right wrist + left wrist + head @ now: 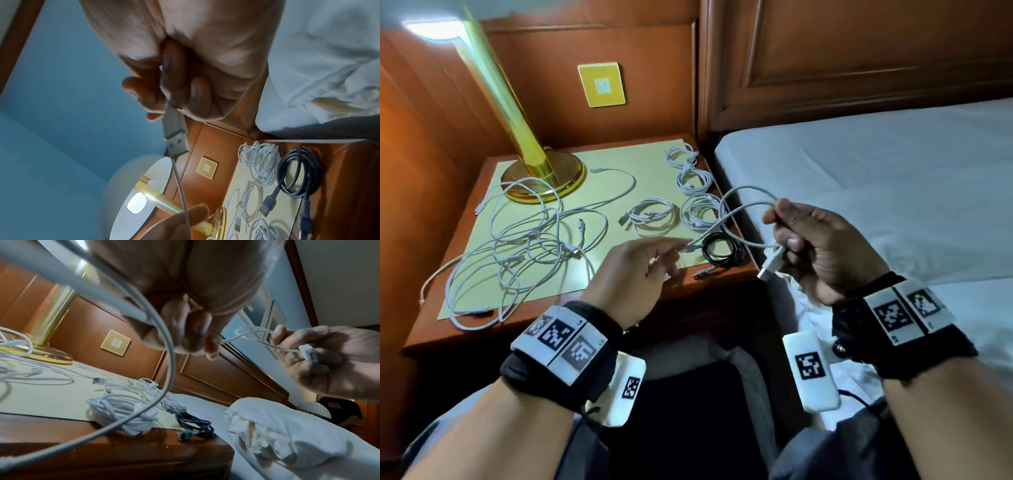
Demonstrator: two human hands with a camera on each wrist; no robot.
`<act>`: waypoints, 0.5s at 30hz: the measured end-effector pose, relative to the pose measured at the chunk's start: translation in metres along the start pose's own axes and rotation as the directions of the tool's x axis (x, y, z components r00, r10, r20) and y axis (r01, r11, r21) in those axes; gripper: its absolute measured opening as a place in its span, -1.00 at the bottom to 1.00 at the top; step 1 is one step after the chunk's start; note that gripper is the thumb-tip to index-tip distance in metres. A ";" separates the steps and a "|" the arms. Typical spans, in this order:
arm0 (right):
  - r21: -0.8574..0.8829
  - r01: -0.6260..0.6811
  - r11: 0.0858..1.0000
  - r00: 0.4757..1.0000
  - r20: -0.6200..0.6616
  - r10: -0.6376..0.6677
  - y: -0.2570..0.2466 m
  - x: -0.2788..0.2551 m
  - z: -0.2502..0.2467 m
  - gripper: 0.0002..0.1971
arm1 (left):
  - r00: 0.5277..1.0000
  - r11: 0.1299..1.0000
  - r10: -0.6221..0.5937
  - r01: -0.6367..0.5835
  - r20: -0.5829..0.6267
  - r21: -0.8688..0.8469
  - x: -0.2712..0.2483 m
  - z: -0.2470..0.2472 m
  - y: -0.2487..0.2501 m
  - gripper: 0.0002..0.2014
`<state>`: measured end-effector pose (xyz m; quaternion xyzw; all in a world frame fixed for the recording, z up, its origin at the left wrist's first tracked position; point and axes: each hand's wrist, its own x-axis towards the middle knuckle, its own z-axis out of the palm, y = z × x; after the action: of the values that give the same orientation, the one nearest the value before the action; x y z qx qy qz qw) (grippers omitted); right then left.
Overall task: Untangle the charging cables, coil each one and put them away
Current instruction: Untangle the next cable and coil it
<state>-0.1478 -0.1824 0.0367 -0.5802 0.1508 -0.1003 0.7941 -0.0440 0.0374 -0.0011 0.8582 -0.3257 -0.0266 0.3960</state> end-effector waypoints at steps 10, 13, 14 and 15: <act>-0.421 0.357 0.834 0.930 0.080 -0.358 0.009 -0.012 0.014 -0.79 | 0.958 0.999 0.003 0.008 0.286 -0.038 -0.019 -0.003 0.023 -0.76; -0.391 0.362 0.846 0.932 0.154 -0.328 0.013 -0.018 0.023 -0.77 | 0.947 0.999 0.011 0.004 0.322 -0.045 -0.023 -0.004 0.030 -0.75; -0.392 0.353 0.849 0.935 0.186 -0.303 0.015 -0.018 0.024 -0.77 | 0.945 0.999 0.017 -0.002 0.326 -0.049 -0.024 -0.006 0.032 -0.74; -0.411 0.342 0.845 0.937 0.214 -0.275 0.016 -0.018 0.024 -0.78 | 0.944 0.998 0.027 -0.008 0.328 -0.060 -0.024 -0.007 0.033 -0.72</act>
<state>-0.1561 -0.1501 0.0299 -0.7674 0.0153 -0.1469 0.6239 -0.0788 0.0400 0.0216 0.8269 -0.3939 -0.1751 0.3610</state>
